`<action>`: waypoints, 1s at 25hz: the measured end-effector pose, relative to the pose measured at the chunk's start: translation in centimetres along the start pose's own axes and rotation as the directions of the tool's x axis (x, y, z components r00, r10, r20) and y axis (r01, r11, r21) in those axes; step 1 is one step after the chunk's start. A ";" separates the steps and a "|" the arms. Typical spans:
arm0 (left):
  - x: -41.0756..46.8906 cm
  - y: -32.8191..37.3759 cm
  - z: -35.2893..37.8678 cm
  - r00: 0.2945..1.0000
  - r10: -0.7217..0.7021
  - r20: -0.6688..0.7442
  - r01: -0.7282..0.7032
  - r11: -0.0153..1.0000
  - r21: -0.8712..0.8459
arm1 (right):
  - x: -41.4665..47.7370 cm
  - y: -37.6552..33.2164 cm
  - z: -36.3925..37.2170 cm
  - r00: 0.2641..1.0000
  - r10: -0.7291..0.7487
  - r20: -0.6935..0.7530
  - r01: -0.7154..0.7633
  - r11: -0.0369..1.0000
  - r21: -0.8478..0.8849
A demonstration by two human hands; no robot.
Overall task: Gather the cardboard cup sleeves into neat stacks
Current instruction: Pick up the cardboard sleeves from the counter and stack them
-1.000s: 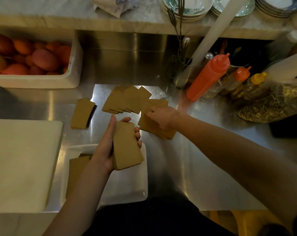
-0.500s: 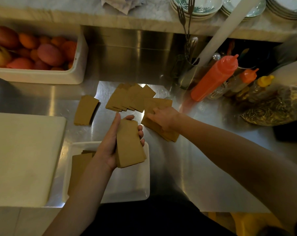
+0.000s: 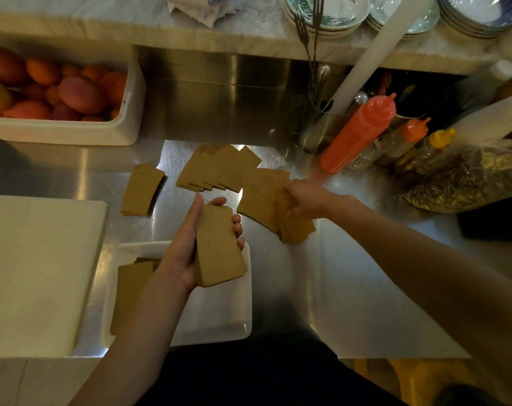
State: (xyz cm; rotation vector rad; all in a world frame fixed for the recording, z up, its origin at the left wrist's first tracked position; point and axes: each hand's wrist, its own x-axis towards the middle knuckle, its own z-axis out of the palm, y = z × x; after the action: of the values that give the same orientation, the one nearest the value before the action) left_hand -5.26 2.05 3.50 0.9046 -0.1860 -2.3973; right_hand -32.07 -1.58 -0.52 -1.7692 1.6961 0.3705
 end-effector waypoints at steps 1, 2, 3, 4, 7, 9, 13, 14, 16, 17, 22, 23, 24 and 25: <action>0.1 -0.2 0.1 1.000 -0.001 0.005 0.001 1.000 0.002 | -1.0 0.4 -0.2 1.000 0.017 -0.001 -0.017 0.995 0.100; 0.1 -0.3 0.1 1.000 -0.003 0.003 0.003 1.000 0.006 | -2.1 0.6 -0.4 0.999 0.041 -0.010 -0.037 0.971 0.237; 0.2 -0.5 0.2 1.000 -0.005 -0.002 0.005 1.000 0.013 | -3.2 0.8 -0.6 0.998 0.065 -0.026 -0.050 0.921 0.387; 0.2 -0.6 0.3 1.000 -0.008 -0.007 0.008 1.000 0.024 | -4.3 1.0 -0.7 0.997 0.069 -0.046 -0.036 0.854 0.520; 0.4 -1.1 0.4 0.999 -0.015 -0.042 0.018 0.998 0.052 | -7.3 0.9 -1.1 0.993 0.021 -0.112 0.065 0.702 0.709; 0.5 -1.4 0.5 0.997 -0.022 -0.074 0.028 0.996 0.081 | -8.9 0.2 -1.6 0.988 -0.014 -0.155 0.127 0.648 0.751; 0.5 -2.4 1.3 0.993 -0.009 -0.116 0.029 0.985 0.173 | -11.5 -1.7 -2.6 0.968 -0.079 -0.237 0.245 0.486 0.839; 0.4 -2.7 1.6 0.991 -0.005 -0.132 0.034 0.976 0.217 | -11.7 -1.9 -2.6 0.967 -0.100 -0.236 0.255 0.472 0.844; 0.3 -3.2 2.3 0.989 -0.016 -0.150 0.059 0.955 0.290 | -11.9 -2.5 -2.5 0.970 -0.119 -0.212 0.243 0.472 0.847; 0.1 -3.4 2.6 0.990 -0.029 -0.139 0.071 0.949 0.306 | -11.9 -2.7 -2.6 0.972 -0.123 -0.200 0.234 0.475 0.848; -0.6 -5.2 3.4 0.994 -0.067 -0.083 0.090 0.944 0.318 | -12.1 -3.4 -2.3 0.965 -0.133 -0.226 0.262 0.506 0.822; -0.7 -5.6 3.4 0.994 -0.064 -0.086 0.088 0.947 0.309 | -12.2 -3.4 -2.2 0.960 -0.141 -0.241 0.279 0.514 0.811; -0.8 -6.0 3.3 0.994 -0.057 -0.093 0.082 0.952 0.294 | -12.4 -3.3 -2.3 0.955 -0.160 -0.251 0.298 0.517 0.803; -0.9 -6.2 3.2 0.993 -0.053 -0.105 0.080 0.959 0.272 | -12.6 -3.2 -2.4 0.948 -0.186 -0.257 0.316 0.501 0.806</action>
State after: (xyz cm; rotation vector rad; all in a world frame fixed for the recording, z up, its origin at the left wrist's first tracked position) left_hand -9.60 7.50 4.51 1.1673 -0.4688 -2.4208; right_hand -31.12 6.62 9.84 -1.2412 1.2862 -0.6555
